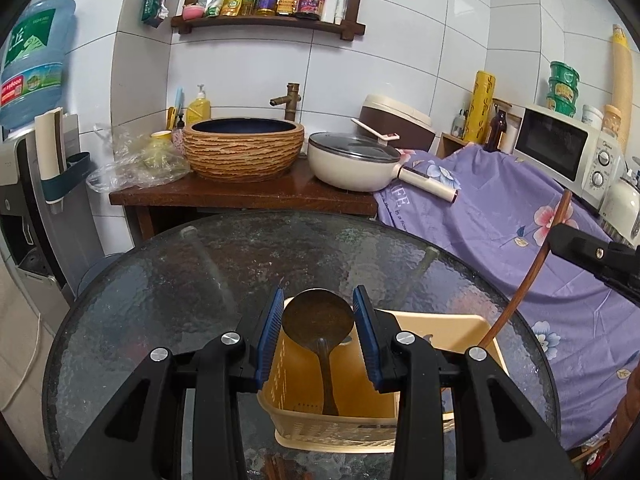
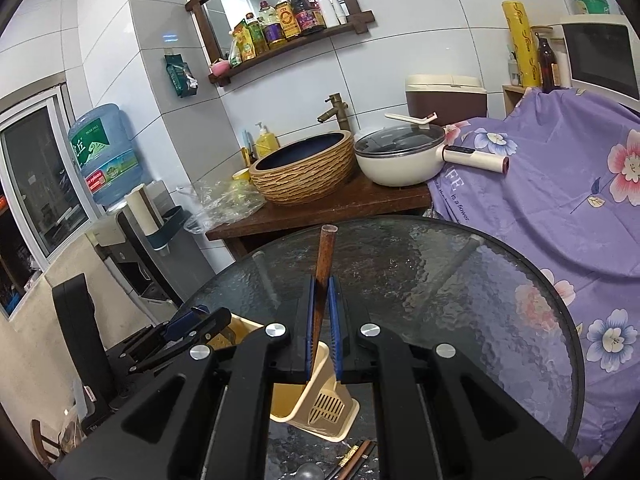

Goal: Organize utensils
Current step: 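Lower the spoon into the cream holder and open the left tool while the right tool drops the chopstick in, then move both open tools back down to the chopsticks on the table, then grasp a brown chopstick with the left tool while the right tool grasps a black chopstick, then lift both chopsticks and carry them above the cream holder with both tools, then lower the brown chopstick into the holder with the left tool while the right tool lowers the black one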

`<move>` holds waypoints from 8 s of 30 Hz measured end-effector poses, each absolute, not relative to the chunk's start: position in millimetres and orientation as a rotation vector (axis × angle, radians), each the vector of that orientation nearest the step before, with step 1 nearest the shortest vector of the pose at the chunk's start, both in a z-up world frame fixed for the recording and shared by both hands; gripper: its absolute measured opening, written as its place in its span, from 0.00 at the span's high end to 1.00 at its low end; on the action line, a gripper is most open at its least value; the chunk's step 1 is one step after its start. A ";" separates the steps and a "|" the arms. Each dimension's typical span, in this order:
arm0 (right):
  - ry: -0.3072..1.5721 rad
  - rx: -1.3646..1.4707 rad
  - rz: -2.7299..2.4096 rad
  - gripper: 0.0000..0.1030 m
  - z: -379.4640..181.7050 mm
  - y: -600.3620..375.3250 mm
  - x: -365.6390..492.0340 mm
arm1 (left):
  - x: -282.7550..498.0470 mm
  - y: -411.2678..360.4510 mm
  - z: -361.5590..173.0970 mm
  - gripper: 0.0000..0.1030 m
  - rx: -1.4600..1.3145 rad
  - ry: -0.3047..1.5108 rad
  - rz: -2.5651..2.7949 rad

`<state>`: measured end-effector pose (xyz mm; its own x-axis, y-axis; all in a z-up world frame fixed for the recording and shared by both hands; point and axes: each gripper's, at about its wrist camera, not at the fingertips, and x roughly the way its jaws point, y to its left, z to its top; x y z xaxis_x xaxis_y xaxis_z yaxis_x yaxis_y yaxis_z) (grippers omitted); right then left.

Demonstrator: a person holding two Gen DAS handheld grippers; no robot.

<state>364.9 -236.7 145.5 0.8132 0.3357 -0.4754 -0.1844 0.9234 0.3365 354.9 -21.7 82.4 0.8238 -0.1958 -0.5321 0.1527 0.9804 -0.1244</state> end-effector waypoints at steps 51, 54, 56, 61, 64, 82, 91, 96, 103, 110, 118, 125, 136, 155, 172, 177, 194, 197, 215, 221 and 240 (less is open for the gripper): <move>0.944 0.028 0.237 0.58 -41.1 -192.2 264.0 | 233.4 32.4 -22.4 0.22 0.040 0.792 -0.146; 0.947 0.010 0.234 0.59 -43.4 -188.6 261.8 | 230.8 32.1 -28.6 0.24 0.049 0.801 -0.141; 0.943 -0.001 0.231 0.59 -43.8 -186.4 260.9 | 231.2 32.6 -31.6 0.26 0.054 0.811 -0.138; 0.943 -0.044 0.221 0.59 -41.2 -183.6 259.2 | 230.5 35.2 -37.9 0.28 0.060 0.831 -0.136; 0.950 -0.050 0.204 0.60 -40.7 -189.8 258.4 | 229.9 36.4 -39.6 0.28 0.065 0.836 -0.136; 0.965 0.008 0.225 0.62 -40.0 -194.2 266.4 | 258.1 16.2 -53.1 0.44 0.120 0.880 -0.150; 0.979 0.049 0.195 0.63 -41.5 -214.6 273.0 | 268.0 22.0 -57.2 0.44 0.115 0.914 -0.129; 0.984 0.055 0.180 0.74 -41.4 -208.8 285.1 | 282.5 14.5 -56.9 0.48 0.113 0.932 -0.138; 1.008 0.100 0.156 0.84 -40.6 -217.9 311.2 | 294.4 7.9 -56.1 0.60 0.103 0.954 -0.142; 1.029 0.096 0.133 0.87 -40.5 -216.5 335.1 | 308.0 4.8 -56.1 0.68 0.101 0.978 -0.143; 1.027 0.076 0.126 0.89 -41.0 -212.8 343.6 | 316.8 8.5 -56.2 0.87 0.090 0.983 -0.120; 1.017 0.074 0.120 0.92 -42.2 -212.3 343.3 | 321.4 12.3 -56.6 0.92 0.071 0.969 -0.107; 0.993 0.058 0.121 0.92 -43.6 -209.2 337.4 | 319.7 10.0 -56.2 0.93 0.050 0.969 -0.094; 0.766 0.169 0.246 0.92 29.4 -232.2 295.3 | 296.3 24.3 5.0 0.94 -0.033 0.837 -0.157; 0.556 0.121 0.357 0.92 114.4 -228.9 233.1 | 244.5 17.0 84.1 0.94 -0.034 0.649 -0.238; 0.533 0.112 0.372 0.92 126.5 -229.9 225.1 | 236.3 19.1 96.3 0.94 -0.037 0.622 -0.241; 0.503 0.108 0.429 0.93 164.8 -222.2 226.9 | 226.6 17.7 136.2 0.94 -0.025 0.546 -0.263; 0.505 0.109 0.441 0.92 173.0 -220.2 229.7 | 225.7 14.9 145.2 0.94 -0.006 0.528 -0.258; 0.460 0.153 0.456 0.92 231.0 -223.1 251.2 | 235.3 9.5 216.6 0.94 -0.015 0.432 -0.287; 0.417 0.171 0.444 0.92 263.9 -224.3 262.6 | 245.4 11.4 266.1 0.94 -0.056 0.365 -0.281; 0.441 0.222 0.309 0.92 219.8 -220.0 325.7 | 315.8 20.6 214.7 0.94 -0.216 0.398 -0.190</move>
<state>325.7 -220.0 219.8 0.8591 0.3398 -0.3828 -0.2446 0.9295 0.2761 315.8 20.6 214.7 0.9047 -0.2242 -0.3622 0.1398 0.9594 -0.2448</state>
